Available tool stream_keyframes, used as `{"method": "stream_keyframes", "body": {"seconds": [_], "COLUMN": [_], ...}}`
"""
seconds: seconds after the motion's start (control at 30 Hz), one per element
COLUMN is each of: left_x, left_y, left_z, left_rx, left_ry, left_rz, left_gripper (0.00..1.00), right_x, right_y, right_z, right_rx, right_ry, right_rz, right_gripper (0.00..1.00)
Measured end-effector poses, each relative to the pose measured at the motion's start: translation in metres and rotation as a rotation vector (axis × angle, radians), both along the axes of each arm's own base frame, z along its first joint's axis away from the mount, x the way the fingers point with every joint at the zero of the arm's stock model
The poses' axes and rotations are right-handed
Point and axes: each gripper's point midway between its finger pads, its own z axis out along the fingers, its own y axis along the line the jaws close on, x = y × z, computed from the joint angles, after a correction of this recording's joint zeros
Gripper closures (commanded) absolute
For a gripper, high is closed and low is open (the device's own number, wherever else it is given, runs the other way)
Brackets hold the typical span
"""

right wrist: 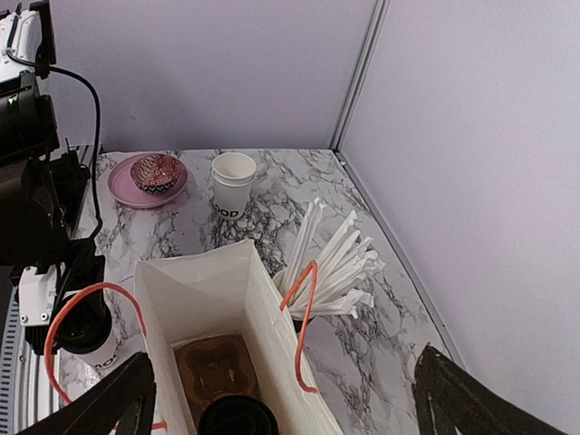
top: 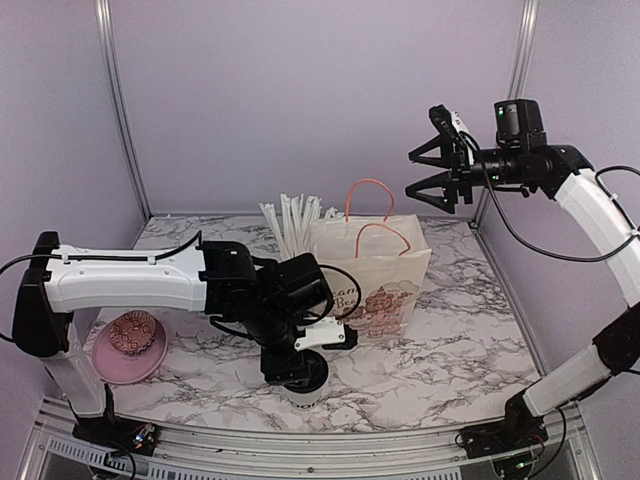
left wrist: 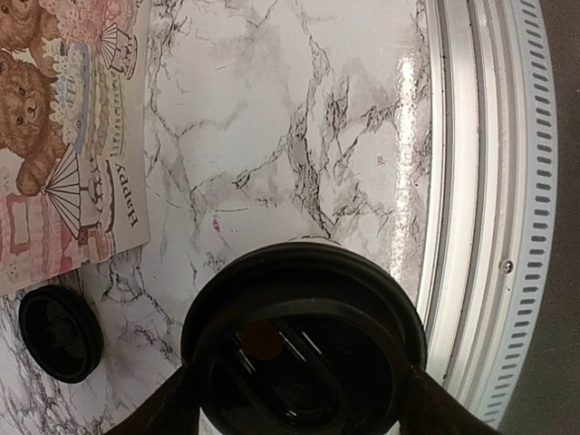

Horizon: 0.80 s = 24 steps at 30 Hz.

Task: Pack the takeout coffee

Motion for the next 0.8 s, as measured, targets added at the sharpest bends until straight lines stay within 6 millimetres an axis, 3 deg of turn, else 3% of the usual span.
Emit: {"method": "stream_keyframes", "body": {"seconds": [0.1,0.2,0.43,0.57,0.63,0.73,0.8], "left_x": [-0.003,-0.006,-0.012,-0.011,-0.009,0.002,0.011], "left_y": [0.0,0.0,0.016,0.033,0.041,0.05,0.055], "left_z": [0.008,0.035,0.126,0.177,0.199,0.241,0.269], "left_rx": [-0.016,-0.074,-0.266,-0.357,-0.395,-0.471,-0.527], "left_ry": [0.018,0.023,-0.018,-0.064,-0.097,-0.183,-0.249], "left_rz": [0.007,0.022,0.069,0.109,0.129,0.177,0.213], "left_gripper": [0.41,0.42,0.44,0.44,0.44,0.44,0.44], "right_x": [0.007,0.017,0.037,0.042,0.042,0.044,0.045], "right_y": [-0.001,0.001,0.01,0.013,0.014,0.016,0.018], "right_z": [-0.001,-0.011,-0.079,-0.101,-0.099,-0.087,-0.078], "right_rx": [-0.012,-0.047,-0.192,-0.217,-0.212,-0.185,-0.162], "right_ry": [-0.01,-0.008,0.128,0.191,0.193,0.165,0.149], "right_rz": [-0.016,-0.008,0.085,0.097,0.095,0.091,0.086], "right_gripper": [0.02,0.04,0.12,0.24,0.32,0.6,0.66]}}
